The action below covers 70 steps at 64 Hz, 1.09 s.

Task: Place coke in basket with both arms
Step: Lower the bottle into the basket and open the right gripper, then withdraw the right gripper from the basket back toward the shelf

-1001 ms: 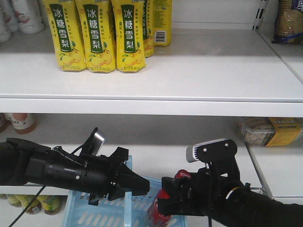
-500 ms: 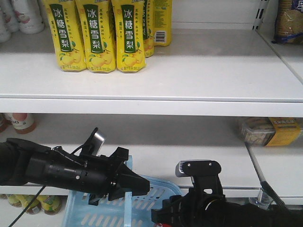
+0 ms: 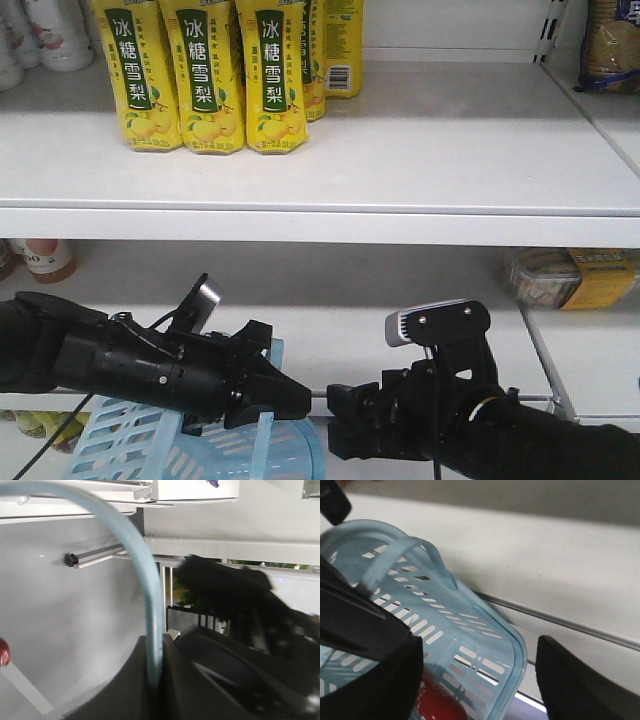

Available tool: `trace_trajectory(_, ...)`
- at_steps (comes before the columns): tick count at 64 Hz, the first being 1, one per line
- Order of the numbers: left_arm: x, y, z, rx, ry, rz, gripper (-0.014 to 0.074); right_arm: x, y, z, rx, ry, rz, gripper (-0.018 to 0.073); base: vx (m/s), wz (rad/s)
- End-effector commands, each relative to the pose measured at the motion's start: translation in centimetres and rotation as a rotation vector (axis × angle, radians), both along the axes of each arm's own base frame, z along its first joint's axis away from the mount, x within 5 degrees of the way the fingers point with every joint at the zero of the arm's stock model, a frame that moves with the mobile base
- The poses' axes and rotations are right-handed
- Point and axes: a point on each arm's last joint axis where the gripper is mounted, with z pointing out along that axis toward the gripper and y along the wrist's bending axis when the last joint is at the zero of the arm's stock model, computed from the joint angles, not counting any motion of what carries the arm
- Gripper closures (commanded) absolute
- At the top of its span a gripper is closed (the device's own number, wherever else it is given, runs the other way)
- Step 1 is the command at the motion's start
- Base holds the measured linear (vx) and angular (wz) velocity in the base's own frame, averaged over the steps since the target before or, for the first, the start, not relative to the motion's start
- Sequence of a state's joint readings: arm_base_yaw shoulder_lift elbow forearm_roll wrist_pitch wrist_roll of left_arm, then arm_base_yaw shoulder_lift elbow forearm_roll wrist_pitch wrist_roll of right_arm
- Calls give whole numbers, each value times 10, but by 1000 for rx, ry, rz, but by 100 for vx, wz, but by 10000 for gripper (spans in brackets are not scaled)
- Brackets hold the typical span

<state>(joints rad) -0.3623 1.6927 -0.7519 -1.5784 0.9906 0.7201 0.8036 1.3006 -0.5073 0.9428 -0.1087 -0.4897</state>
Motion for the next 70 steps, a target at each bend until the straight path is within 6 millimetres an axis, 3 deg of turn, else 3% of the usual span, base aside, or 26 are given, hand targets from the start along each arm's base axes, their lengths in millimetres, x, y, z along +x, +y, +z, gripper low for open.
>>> trace_trajectory(1, -1, -6, 29, -149, -20, 2, 602, 7, -12, 27, 28, -112, -14, 84, 0, 0)
trace_trajectory(15, -1, -6, 29, -149, -20, 2, 602, 10, -64, 52, 24, -133, -49, 84, 0, 0)
trace_trajectory(28, -1, -6, 29, -149, -20, 2, 602, -9, -110, 76, -75, -234, -85, 84, 0, 0)
trace_trajectory(41, -1, -6, 29, -149, -20, 2, 602, -25, -153, 114, -235, -367, -273, 84, 0, 0)
trace_trajectory(55, -1, -6, 29, -149, -20, 2, 602, -33, -168, 145, -365, -501, -352, 84, 0, 0)
trace_trajectory(70, -1, -6, 29, -149, -20, 2, 602, -46, -175, 135, -402, -668, -464, 92, 0, 0)
